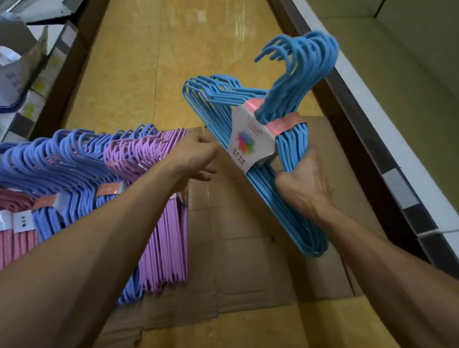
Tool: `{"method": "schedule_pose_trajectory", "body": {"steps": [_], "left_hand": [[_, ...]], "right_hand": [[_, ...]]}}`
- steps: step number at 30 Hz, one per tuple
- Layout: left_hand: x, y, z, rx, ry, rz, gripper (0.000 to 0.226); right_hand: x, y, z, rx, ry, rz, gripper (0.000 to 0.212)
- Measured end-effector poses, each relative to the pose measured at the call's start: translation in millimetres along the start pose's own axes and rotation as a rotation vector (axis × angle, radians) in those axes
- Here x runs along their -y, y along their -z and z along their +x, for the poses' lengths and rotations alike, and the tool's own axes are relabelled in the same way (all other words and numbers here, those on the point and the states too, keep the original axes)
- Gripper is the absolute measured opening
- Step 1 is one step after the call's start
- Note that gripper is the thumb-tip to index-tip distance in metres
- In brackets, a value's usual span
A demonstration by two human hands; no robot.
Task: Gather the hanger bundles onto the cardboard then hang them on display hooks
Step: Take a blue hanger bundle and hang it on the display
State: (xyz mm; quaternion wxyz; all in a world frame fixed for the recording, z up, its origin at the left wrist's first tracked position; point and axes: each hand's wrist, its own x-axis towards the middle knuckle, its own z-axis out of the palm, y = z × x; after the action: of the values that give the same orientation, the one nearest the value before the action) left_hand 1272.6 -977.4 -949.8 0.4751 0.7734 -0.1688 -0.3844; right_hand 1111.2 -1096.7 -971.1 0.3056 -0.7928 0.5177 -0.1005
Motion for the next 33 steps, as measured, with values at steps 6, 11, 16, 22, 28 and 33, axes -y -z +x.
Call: {"method": "schedule_pose_trajectory", "body": {"steps": [6,11,16,22,28,33], "left_hand": [[-31,-1,12,-0.161,0.097,-0.508,0.030],[-54,1,8,-0.001,-0.036,-0.854,0.023],[-65,-3,7,0.028,-0.074,-1.124,0.027],[-58,-7,-3,-0.052,-0.098,-1.197,0.021],[-48,2,-20,-0.118,-0.065,-1.279,0.018],[-56,6,-55,-0.252,0.074,-1.322,0.019]], "right_hand": [[3,40,-12,0.059,0.066,0.247,0.045],[0,65,-28,0.181,0.149,0.419,0.050],[-2,77,-24,0.220,0.212,0.395,0.054],[0,84,-14,0.179,0.303,0.298,0.052],[17,91,-10,0.156,0.345,0.170,0.065],[39,120,-14,0.267,0.344,0.091,0.035]]}}
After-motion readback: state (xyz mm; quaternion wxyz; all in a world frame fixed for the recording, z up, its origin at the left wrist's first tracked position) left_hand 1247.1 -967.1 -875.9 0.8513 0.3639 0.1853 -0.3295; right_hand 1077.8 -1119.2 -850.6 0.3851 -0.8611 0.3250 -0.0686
